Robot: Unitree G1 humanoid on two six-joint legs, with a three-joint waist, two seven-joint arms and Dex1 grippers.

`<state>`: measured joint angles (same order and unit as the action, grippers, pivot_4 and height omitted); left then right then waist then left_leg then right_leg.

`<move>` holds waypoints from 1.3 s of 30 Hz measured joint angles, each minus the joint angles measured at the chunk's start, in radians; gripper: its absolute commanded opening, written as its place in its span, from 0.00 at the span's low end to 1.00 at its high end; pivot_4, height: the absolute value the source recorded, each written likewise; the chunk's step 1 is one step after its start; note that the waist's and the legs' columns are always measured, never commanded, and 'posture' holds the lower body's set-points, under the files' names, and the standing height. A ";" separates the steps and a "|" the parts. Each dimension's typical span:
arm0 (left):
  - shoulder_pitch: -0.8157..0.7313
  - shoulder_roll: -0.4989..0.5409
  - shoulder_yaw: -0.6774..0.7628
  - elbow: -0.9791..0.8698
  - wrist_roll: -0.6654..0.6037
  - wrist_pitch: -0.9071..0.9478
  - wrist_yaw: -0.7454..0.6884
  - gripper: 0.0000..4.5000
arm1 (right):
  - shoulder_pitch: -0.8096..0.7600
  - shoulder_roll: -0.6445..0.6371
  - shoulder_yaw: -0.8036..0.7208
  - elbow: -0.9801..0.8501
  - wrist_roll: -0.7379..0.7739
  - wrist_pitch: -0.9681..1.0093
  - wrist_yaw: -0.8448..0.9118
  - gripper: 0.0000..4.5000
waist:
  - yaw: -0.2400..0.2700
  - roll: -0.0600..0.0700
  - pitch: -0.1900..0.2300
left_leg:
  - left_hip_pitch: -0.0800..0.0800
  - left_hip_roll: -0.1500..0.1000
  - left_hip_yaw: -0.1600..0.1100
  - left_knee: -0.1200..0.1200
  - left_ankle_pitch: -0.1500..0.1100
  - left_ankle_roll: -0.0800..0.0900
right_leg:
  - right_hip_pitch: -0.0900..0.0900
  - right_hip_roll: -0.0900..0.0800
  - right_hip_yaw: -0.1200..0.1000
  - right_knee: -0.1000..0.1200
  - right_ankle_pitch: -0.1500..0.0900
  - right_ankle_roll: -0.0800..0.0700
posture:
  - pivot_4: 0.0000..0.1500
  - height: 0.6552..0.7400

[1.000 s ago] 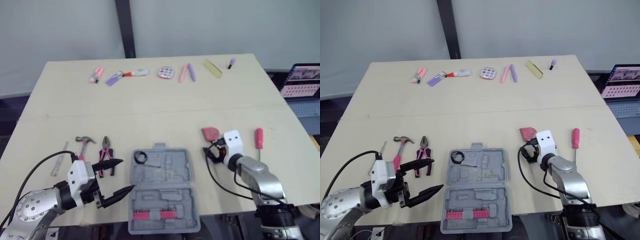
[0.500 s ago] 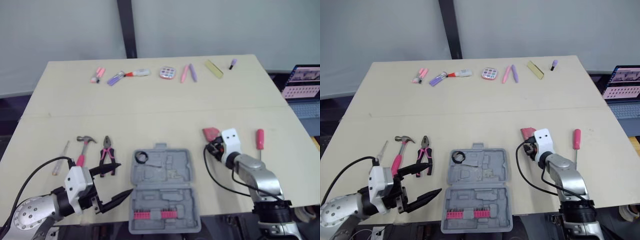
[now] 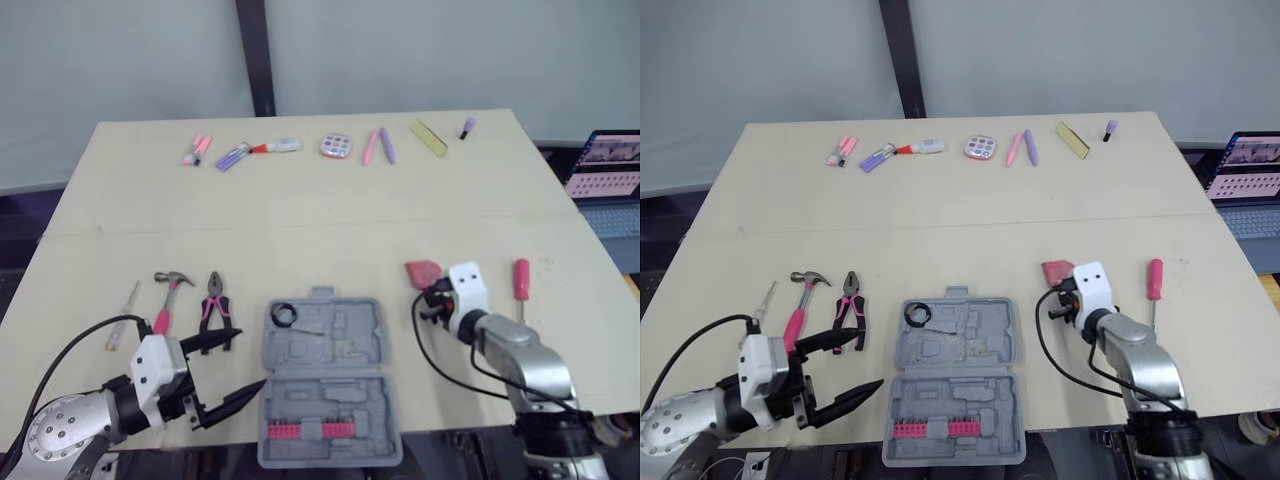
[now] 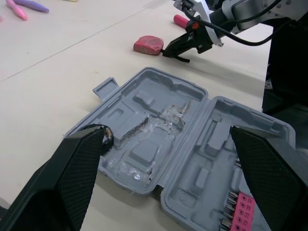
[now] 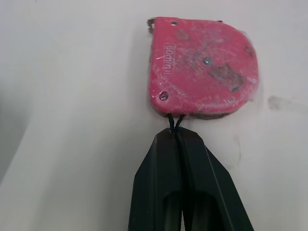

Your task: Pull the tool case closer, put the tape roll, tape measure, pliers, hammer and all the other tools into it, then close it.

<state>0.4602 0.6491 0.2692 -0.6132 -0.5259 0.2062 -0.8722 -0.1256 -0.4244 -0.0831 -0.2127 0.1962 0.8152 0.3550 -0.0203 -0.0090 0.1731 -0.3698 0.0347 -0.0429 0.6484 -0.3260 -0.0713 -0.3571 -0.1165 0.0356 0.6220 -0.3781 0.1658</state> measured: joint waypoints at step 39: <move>-0.040 0.055 -0.062 0.075 0.024 -0.059 -0.187 1.00 | 0.449 -0.157 -0.051 -0.527 0.308 0.432 0.072 0.01 | 0.019 -0.007 -0.005 | 0.001 0.000 -0.001 -0.001 -0.004 0.006 | 0.001 0.000 0.000 -0.002 0.000 -0.001 | 1.00 1.00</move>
<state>0.4199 0.7036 0.2069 -0.5381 -0.5014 0.1473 -1.0592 0.3238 -0.5818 -0.1337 -0.7400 0.5041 1.2469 0.4269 -0.0014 -0.0162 0.1682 -0.3691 0.0348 -0.0438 0.6478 -0.3296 -0.0648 -0.3560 -0.1161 0.0353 0.6200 -0.3785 0.1652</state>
